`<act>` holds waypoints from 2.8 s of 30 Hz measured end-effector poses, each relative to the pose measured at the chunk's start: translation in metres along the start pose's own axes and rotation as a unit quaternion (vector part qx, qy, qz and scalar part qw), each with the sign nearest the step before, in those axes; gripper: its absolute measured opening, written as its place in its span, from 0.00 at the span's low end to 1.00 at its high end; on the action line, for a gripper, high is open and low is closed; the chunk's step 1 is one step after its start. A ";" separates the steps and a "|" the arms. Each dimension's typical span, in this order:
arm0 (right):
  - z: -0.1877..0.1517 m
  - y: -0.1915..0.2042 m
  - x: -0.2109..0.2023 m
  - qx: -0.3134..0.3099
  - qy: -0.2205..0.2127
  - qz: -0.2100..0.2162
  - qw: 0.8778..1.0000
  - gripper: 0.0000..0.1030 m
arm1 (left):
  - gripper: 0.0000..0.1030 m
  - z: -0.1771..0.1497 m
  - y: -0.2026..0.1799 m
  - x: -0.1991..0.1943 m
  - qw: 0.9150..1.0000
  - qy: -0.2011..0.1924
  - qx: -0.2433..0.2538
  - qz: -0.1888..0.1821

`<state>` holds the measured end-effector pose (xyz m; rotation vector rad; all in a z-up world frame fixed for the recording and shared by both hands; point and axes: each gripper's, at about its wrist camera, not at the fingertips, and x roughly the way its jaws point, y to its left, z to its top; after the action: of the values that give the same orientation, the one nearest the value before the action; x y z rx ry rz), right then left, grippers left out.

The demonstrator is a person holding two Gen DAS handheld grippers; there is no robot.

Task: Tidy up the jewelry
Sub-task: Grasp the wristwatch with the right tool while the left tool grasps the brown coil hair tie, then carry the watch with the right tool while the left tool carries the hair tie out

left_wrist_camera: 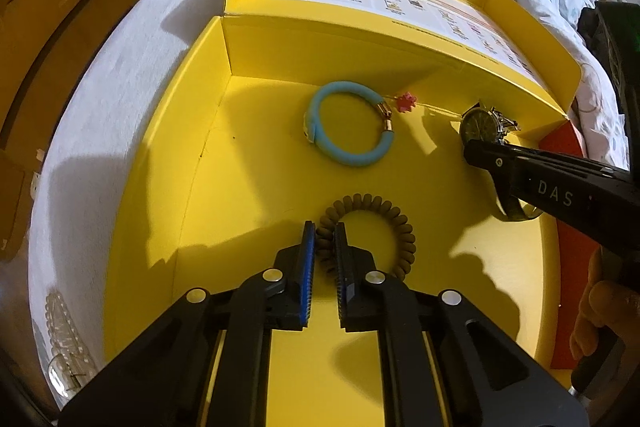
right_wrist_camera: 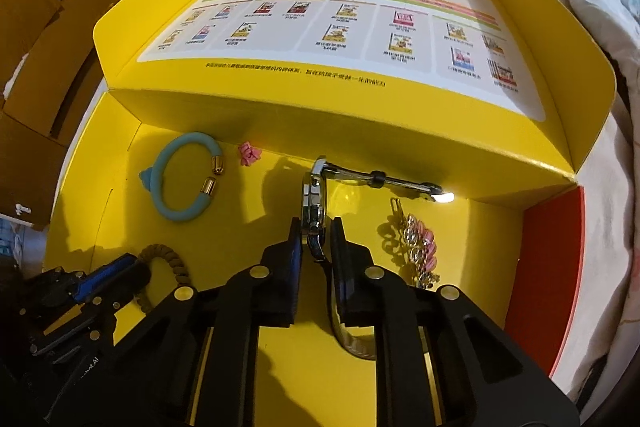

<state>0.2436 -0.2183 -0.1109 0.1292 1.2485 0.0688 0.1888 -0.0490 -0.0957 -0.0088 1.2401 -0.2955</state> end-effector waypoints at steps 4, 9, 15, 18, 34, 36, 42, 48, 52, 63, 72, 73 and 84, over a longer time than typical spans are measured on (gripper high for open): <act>-0.004 -0.003 -0.010 0.007 -0.009 0.003 1.000 0.12 | 0.09 -0.003 0.000 -0.008 1.000 -0.005 -0.003 -0.006; -0.007 -0.010 -0.029 0.015 -0.019 0.007 1.000 0.11 | 0.09 -0.005 -0.001 -0.026 1.000 -0.017 -0.004 -0.022; -0.010 -0.015 -0.056 0.021 -0.038 0.014 0.999 0.11 | 0.09 -0.009 -0.002 -0.043 0.999 -0.027 -0.003 -0.032; -0.012 -0.014 -0.072 0.020 -0.047 0.015 0.999 0.11 | 0.09 -0.010 -0.001 -0.051 0.999 -0.033 -0.003 -0.036; -0.056 -0.026 -0.175 0.039 -0.101 0.008 0.994 0.11 | 0.09 -0.044 0.020 -0.118 0.997 -0.070 -0.004 -0.042; -0.071 -0.030 -0.187 0.044 -0.105 0.006 0.994 0.11 | 0.09 -0.055 0.023 -0.129 0.996 -0.077 0.002 -0.039; -0.123 -0.037 -0.218 0.054 -0.117 0.000 0.992 0.11 | 0.09 -0.095 0.038 -0.153 0.995 -0.088 0.017 -0.034; -0.188 -0.047 -0.241 0.069 -0.125 -0.007 0.990 0.11 | 0.09 -0.140 0.051 -0.154 0.996 -0.076 0.019 -0.033; -0.236 -0.061 -0.247 0.088 -0.121 -0.020 0.989 0.11 | 0.09 -0.167 0.049 -0.148 0.997 -0.062 0.028 -0.025; -0.315 -0.110 -0.222 0.148 -0.096 -0.035 0.984 0.11 | 0.09 -0.215 0.054 -0.113 0.999 -0.019 0.029 0.020; -0.304 -0.135 -0.185 0.171 -0.082 -0.044 0.981 0.11 | 0.09 -0.220 0.052 -0.094 0.998 -0.008 0.035 0.044; -0.303 -0.137 -0.181 0.171 -0.080 -0.046 0.981 0.11 | 0.09 -0.220 0.052 -0.093 0.998 -0.006 0.035 0.046; -0.291 -0.148 -0.154 0.169 -0.082 -0.048 0.981 0.13 | 0.11 -0.219 0.044 -0.082 0.997 0.006 0.048 0.067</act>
<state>-0.0841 -0.3658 -0.0760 0.3613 1.0910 -0.2344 -0.0292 0.0451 -0.0991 0.1579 1.2319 -0.2387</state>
